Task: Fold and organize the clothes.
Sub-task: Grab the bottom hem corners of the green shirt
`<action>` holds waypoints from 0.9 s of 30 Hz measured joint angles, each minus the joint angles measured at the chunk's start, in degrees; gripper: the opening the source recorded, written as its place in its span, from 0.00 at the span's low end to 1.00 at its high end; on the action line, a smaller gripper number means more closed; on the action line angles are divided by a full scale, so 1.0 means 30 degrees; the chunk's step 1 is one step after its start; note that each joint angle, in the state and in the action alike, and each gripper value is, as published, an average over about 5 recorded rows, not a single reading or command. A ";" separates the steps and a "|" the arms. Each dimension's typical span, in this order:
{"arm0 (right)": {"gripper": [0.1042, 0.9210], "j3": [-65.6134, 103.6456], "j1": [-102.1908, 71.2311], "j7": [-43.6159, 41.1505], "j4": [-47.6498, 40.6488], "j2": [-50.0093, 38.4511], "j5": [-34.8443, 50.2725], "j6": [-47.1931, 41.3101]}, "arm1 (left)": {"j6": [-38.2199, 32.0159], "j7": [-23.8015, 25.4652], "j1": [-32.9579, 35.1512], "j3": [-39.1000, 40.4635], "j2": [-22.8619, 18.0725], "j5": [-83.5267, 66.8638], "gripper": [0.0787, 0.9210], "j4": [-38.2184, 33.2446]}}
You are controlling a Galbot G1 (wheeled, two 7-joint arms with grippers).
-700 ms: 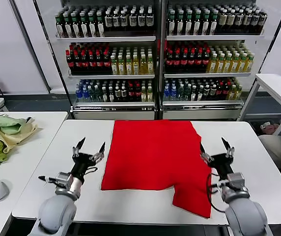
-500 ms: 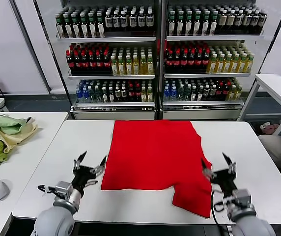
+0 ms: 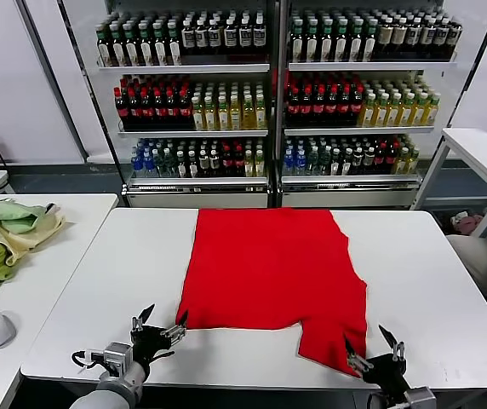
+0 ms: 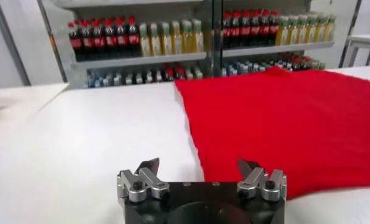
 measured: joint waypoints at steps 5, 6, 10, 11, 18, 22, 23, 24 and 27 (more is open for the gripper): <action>0.84 -0.0203 -0.0278 0.0146 -0.0006 0.0078 0.0227 0.0014 | 0.0250 -0.0031 -0.0263 0.0184 -0.0132 0.0055 0.88 0.0369; 0.81 -0.0249 -0.0306 0.0175 -0.0025 0.0085 0.0288 0.0011 | 0.0299 -0.0024 -0.0299 0.0238 -0.0129 0.0109 0.88 0.0433; 0.66 -0.0433 -0.0374 0.0266 -0.0074 0.0097 0.0543 -0.0045 | 0.0385 0.0076 -0.0332 0.0353 -0.0082 0.0346 0.81 0.0665; 0.63 -0.0473 -0.0380 0.0279 -0.0066 0.0092 0.0609 -0.0074 | 0.0380 0.0110 -0.0325 0.0367 -0.0081 0.0383 0.78 0.0690; 0.39 -0.0503 -0.0237 0.0397 -0.0110 -0.0088 0.1133 -0.0282 | 0.0384 0.0300 -0.0358 0.0658 -0.0212 0.0579 0.52 0.0761; 0.26 -0.0480 -0.0040 0.0518 -0.0229 -0.0222 0.1453 -0.0399 | 0.0247 0.0325 -0.0442 0.0936 -0.0391 0.0736 0.39 0.0944; 0.23 -0.0495 0.0029 0.0556 -0.0266 -0.0263 0.1540 -0.0424 | 0.0210 0.0319 -0.0468 0.1001 -0.0438 0.0759 0.34 0.0980; 0.19 -0.0519 0.0097 0.0589 -0.0299 -0.0303 0.1625 -0.0442 | 0.0177 0.0318 -0.0493 0.1059 -0.0479 0.0770 0.31 0.1005; 0.09 -0.0565 0.0291 0.0640 -0.0350 -0.0449 0.1909 -0.0463 | 0.0129 0.0360 -0.0562 0.1192 -0.0557 0.0784 0.21 0.1021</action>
